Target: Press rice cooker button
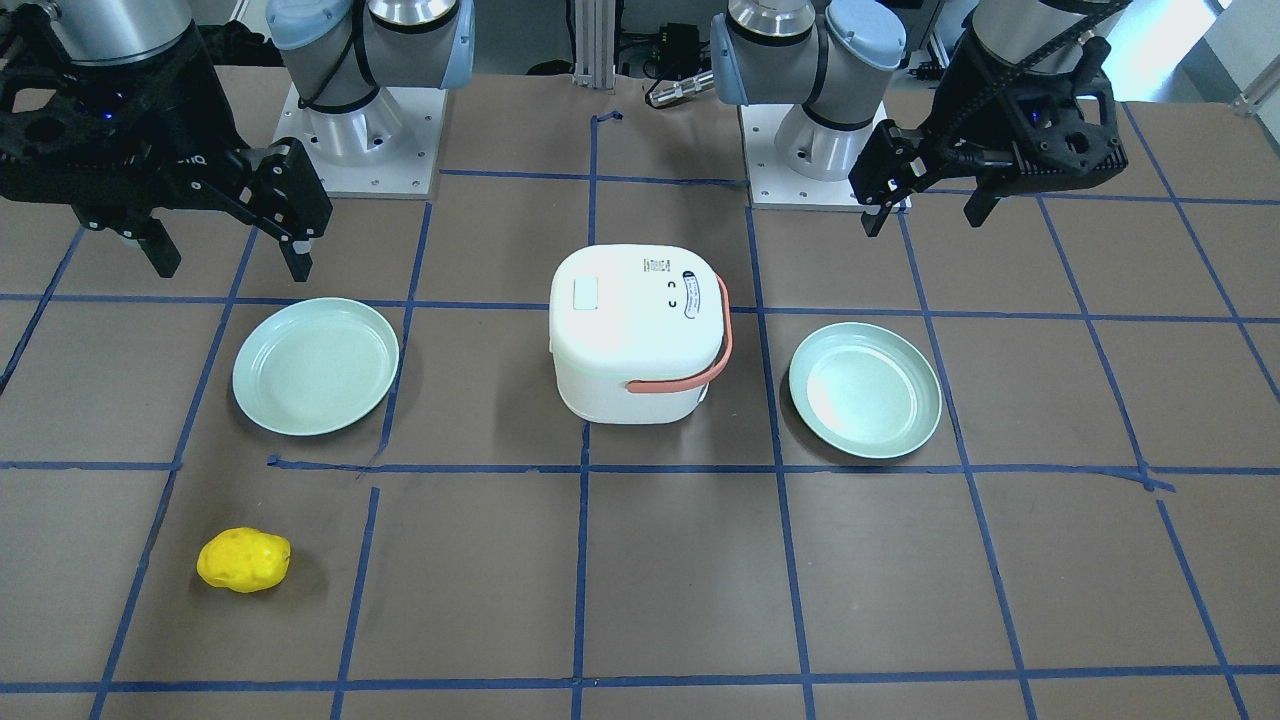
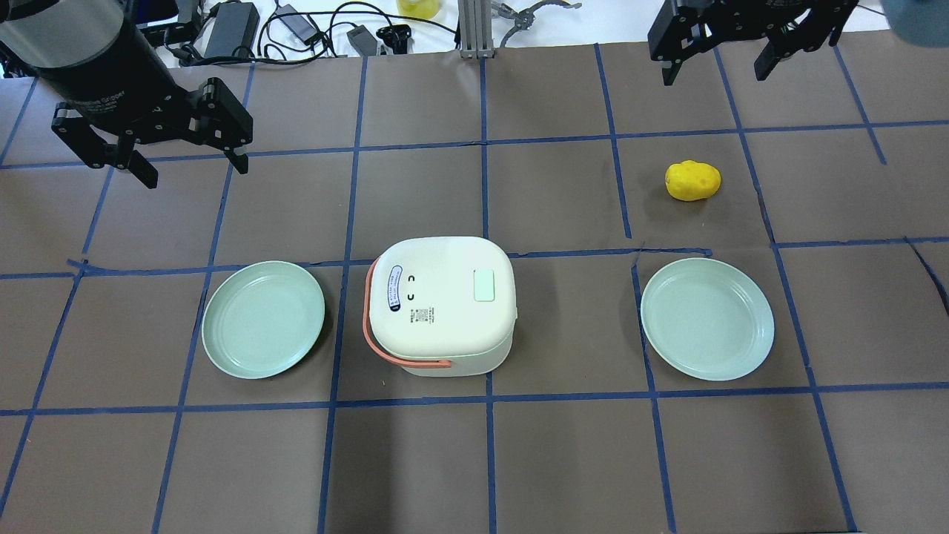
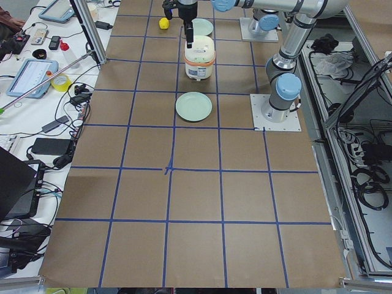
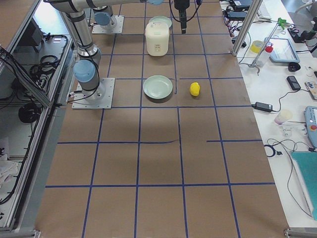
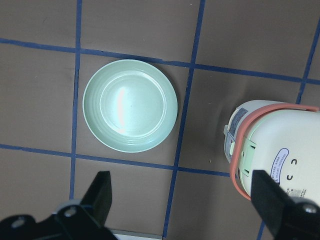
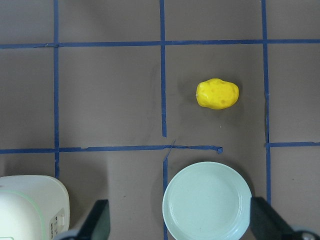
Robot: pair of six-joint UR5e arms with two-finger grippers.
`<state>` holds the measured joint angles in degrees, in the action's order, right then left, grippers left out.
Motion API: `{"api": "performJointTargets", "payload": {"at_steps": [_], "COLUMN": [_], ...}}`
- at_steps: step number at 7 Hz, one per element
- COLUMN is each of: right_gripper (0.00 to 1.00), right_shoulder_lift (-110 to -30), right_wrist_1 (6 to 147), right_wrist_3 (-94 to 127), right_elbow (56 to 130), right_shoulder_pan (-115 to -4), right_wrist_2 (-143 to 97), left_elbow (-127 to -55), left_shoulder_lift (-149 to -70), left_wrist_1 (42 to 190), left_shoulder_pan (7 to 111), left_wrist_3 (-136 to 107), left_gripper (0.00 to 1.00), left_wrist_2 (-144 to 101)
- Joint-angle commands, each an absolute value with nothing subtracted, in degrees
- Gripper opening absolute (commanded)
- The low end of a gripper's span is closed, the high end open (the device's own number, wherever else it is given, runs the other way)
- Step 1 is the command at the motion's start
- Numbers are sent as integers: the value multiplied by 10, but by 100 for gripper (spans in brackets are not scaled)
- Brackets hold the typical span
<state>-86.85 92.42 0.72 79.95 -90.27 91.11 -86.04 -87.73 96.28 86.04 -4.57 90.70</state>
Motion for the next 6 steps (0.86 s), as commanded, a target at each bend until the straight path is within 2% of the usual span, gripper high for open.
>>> {"api": "performJointTargets", "payload": {"at_steps": [1, 6], "right_gripper": [100, 100], "right_shoulder_lift": [-871, -871], "right_wrist_1": [918, 917], "right_wrist_3": [7, 2], "right_elbow": [800, 798], "right_shoulder_pan": [-903, -904], "right_wrist_2": [912, 924], "left_elbow": [-860, -860], "left_shoulder_lift": [-877, -877], "left_wrist_1": [963, 962], "left_shoulder_pan": [860, 860], "left_wrist_3": [-46, -46], "left_gripper": [100, 100], "left_wrist_2": [907, 907]}}
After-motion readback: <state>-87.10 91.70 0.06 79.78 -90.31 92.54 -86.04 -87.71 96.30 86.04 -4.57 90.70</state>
